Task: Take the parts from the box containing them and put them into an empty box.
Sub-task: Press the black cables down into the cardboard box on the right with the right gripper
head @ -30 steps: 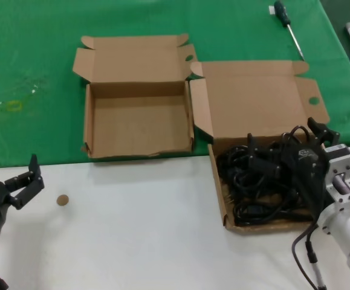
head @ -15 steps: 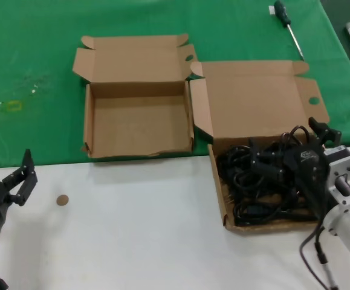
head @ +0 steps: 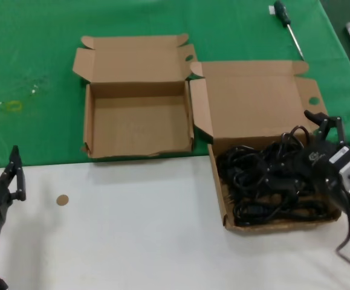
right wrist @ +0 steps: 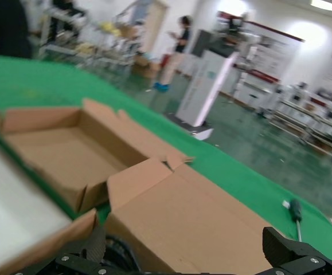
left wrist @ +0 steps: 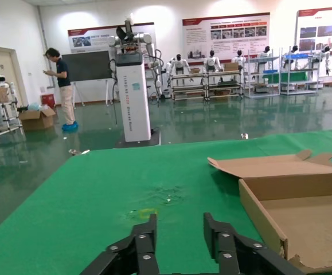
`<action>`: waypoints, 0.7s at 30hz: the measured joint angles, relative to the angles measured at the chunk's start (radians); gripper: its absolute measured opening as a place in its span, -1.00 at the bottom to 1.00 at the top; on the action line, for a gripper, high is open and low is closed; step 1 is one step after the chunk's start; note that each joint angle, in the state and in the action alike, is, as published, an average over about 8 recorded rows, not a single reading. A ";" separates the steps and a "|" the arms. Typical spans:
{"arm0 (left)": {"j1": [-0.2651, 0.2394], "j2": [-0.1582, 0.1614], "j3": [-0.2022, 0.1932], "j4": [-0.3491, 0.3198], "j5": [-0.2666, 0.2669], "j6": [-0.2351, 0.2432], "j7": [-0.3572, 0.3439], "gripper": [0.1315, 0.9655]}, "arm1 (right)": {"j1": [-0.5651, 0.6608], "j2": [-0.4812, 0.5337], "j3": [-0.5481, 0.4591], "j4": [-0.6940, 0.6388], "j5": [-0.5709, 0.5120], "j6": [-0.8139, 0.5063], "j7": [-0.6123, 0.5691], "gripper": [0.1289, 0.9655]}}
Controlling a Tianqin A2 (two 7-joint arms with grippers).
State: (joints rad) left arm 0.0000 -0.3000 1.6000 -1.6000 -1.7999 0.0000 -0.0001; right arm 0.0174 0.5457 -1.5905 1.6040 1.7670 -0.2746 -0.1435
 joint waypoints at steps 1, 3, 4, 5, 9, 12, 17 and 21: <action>0.000 0.000 0.000 0.000 0.000 0.000 0.000 -0.42 | 0.002 0.019 -0.001 0.002 -0.004 -0.015 -0.005 1.00; 0.000 0.000 0.000 0.000 0.000 0.000 0.000 -0.48 | 0.005 0.057 -0.003 0.005 -0.012 -0.044 -0.016 1.00; 0.000 0.000 0.000 0.000 0.000 0.000 0.000 -0.48 | 0.007 0.075 -0.005 0.005 -0.015 -0.059 -0.023 1.00; 0.000 0.000 0.000 0.000 0.000 0.000 0.000 -0.48 | 0.010 0.093 -0.006 0.005 -0.018 -0.076 -0.031 1.00; 0.000 0.000 0.000 0.000 0.000 0.000 0.000 -0.60 | 0.024 0.154 -0.011 -0.006 -0.018 -0.152 -0.082 1.00; 0.000 0.000 0.000 0.000 0.000 0.000 0.000 -0.72 | 0.042 0.192 -0.015 -0.027 -0.010 -0.220 -0.143 1.00; 0.000 0.000 0.000 0.000 0.000 0.000 0.000 -0.83 | 0.093 0.244 -0.027 -0.083 0.004 -0.338 -0.265 1.00; 0.000 0.000 0.000 0.000 0.000 0.000 0.000 -0.91 | 0.151 0.271 -0.044 -0.134 0.007 -0.419 -0.368 1.00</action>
State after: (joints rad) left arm 0.0000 -0.3000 1.6000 -1.6000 -1.7997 0.0000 -0.0003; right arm 0.1684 0.8169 -1.6344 1.4699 1.7737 -0.6932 -0.5114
